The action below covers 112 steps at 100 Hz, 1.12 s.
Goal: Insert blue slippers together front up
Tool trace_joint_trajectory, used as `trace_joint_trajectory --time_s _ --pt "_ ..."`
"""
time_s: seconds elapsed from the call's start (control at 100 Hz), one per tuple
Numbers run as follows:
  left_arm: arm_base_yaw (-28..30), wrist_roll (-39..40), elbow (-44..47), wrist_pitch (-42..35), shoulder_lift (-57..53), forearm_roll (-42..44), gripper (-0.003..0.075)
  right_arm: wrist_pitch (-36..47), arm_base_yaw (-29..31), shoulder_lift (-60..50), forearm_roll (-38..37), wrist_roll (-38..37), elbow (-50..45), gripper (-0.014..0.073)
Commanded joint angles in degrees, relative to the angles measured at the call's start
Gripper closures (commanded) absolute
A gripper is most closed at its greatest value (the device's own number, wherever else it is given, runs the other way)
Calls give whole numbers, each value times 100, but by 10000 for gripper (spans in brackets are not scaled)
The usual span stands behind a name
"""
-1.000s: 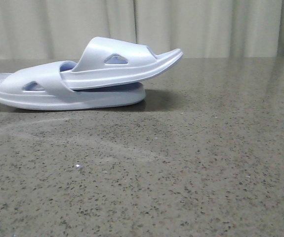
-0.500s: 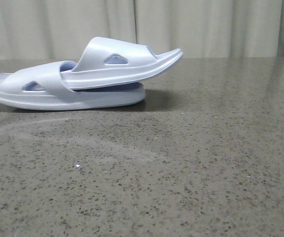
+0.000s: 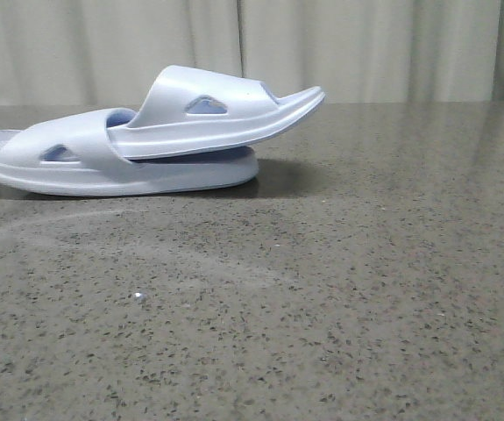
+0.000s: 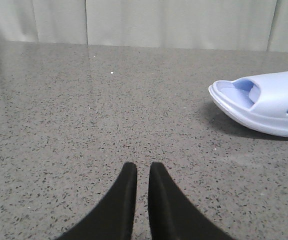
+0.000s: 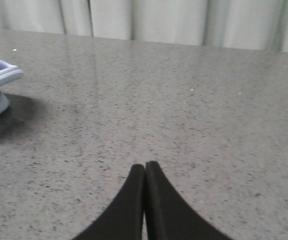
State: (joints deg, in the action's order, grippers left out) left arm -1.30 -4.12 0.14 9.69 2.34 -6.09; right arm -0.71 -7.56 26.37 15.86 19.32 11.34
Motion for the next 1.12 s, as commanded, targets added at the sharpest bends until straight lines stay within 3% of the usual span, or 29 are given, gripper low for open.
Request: trace_joint_trajectory --time_s 0.0,0.16,0.3,0.44,1.11 --pt "7 67 53 -410 60 -60 705 217 335 -380 -1021 -740 -34 673" --pt "7 67 53 -410 60 -60 705 369 960 -1255 -1152 -752 -689 673" --pt "7 67 53 -410 60 -60 705 315 1105 -1938 -1224 -798 -1330 673" --pt "7 67 53 -410 60 -60 705 -493 1105 -2453 -1342 -798 -1316 673" --pt "7 67 53 -410 60 -60 705 -280 1105 -2508 -1366 -798 -1316 673"
